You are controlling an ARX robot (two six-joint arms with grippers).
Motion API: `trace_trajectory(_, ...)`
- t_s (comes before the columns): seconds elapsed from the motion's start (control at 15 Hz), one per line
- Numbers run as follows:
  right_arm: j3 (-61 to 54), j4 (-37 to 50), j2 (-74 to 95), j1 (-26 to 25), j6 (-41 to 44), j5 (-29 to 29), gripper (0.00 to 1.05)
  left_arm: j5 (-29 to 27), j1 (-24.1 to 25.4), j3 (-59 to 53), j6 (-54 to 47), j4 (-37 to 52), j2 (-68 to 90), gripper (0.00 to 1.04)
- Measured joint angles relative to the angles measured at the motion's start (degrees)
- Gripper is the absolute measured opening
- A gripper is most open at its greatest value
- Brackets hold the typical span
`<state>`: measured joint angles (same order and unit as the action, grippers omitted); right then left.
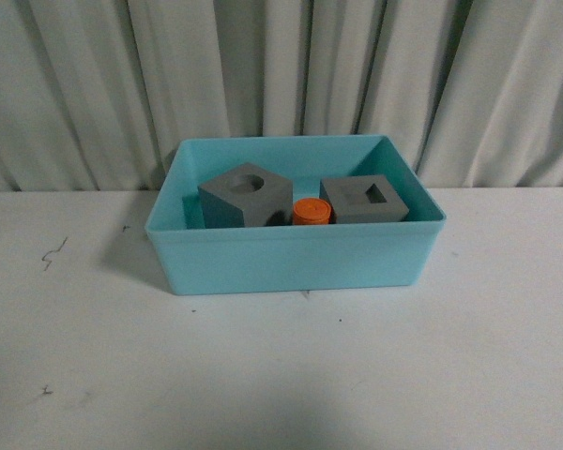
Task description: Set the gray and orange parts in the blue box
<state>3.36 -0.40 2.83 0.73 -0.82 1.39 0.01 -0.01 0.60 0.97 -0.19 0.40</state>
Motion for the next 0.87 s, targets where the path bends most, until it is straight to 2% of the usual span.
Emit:
trace_trajectory(0.07, -0.3, 0.0, -0.1, -1.1, 0.3, -0.5, 0.02, 0.0, 0.0, 0.0, 0.0, 0.0, 0.0, 0.98)
trace_trajectory(0.8, -2.7, 0.2, -2.6, -0.7, 0.5, -1.4, 0.02, 0.0, 0.0, 0.0, 0.0, 0.0, 0.0, 0.98)
trace_trajectory(0.87, -2.7, 0.2, -2.6, -0.7, 0.5, -1.4, 0.09, 0.0, 0.0, 0.0, 0.0, 0.0, 0.0, 0.98)
